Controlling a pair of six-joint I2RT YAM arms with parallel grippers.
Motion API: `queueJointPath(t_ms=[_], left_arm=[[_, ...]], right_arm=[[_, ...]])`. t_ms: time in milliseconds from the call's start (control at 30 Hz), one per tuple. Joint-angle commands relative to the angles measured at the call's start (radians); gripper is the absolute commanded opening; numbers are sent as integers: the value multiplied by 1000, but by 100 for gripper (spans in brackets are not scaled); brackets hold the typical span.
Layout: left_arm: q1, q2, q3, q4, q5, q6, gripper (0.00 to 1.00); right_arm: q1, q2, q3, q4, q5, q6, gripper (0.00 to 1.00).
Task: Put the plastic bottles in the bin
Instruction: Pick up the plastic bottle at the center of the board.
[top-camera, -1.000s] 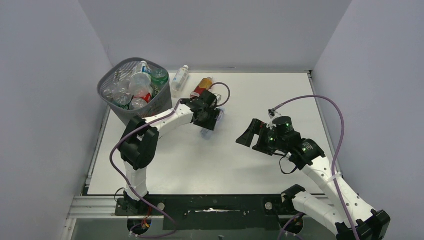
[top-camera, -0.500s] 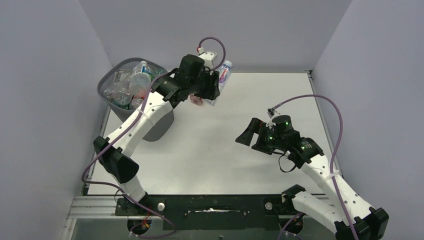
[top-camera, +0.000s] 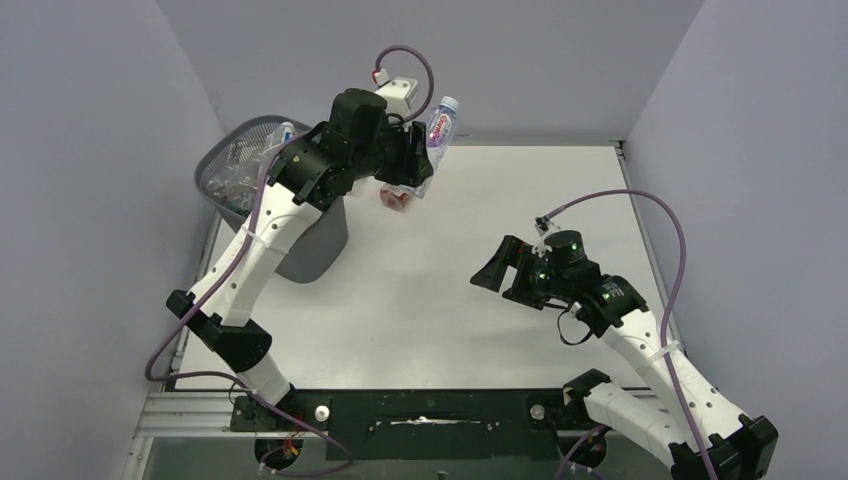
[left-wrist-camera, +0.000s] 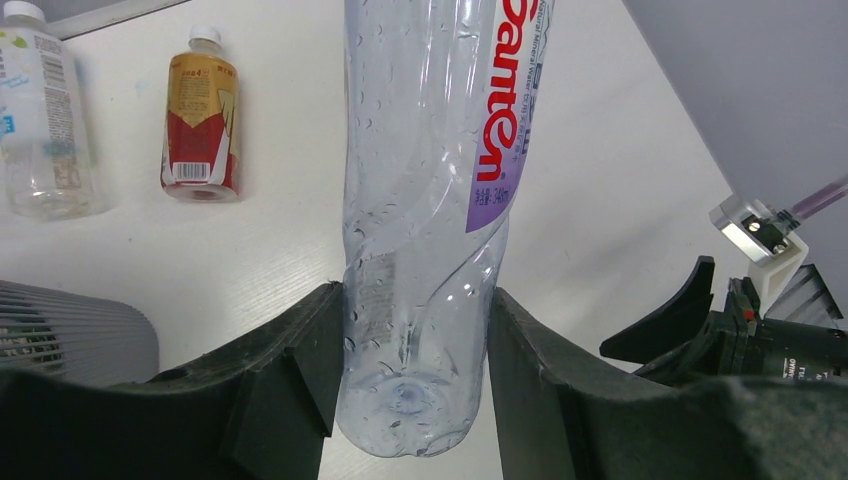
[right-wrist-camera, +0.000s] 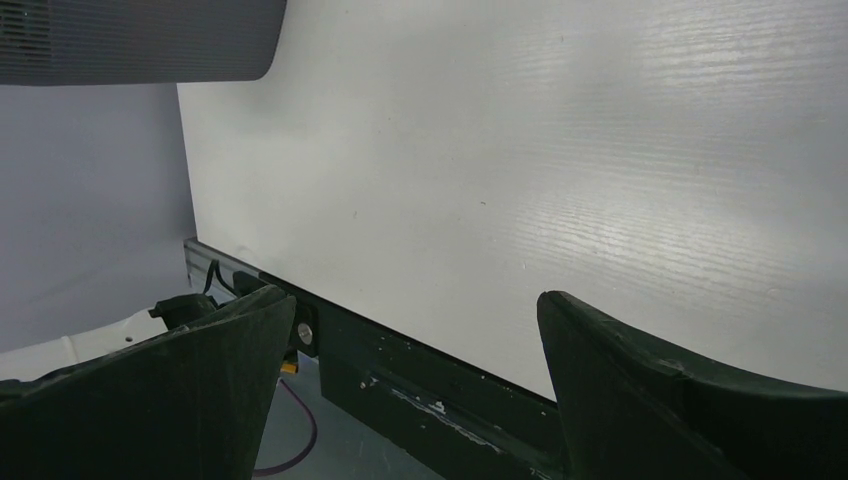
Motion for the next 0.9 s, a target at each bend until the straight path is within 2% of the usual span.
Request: queueJointPath(t_ms=[0, 133, 233, 300, 467, 633, 800, 867], left_arm=[[16, -45, 98, -17, 11, -4, 44], [34, -31, 176, -48, 17, -4, 44], [80, 12, 298, -93, 36, -4, 43], [117, 6, 326, -76, 51, -7, 43], [292, -9, 332, -19, 144, -41, 43], [517, -5, 300, 67, 222, -72, 42], [771, -41, 184, 182, 252, -64, 42], [841, -46, 138, 244, 277, -68, 42]], right_arm=[[-5, -27, 16, 36, -19, 10, 98], [-6, -24, 28, 31, -24, 11, 98], [-6, -30, 46, 19, -23, 11, 98], [-6, -46, 34, 25, -21, 14, 98], [-7, -26, -18, 61, -48, 17, 98], [-8, 45, 24, 75, -55, -9, 98], [-8, 71, 18, 101, -68, -4, 98], [-8, 79, 11, 110, -72, -5, 98]])
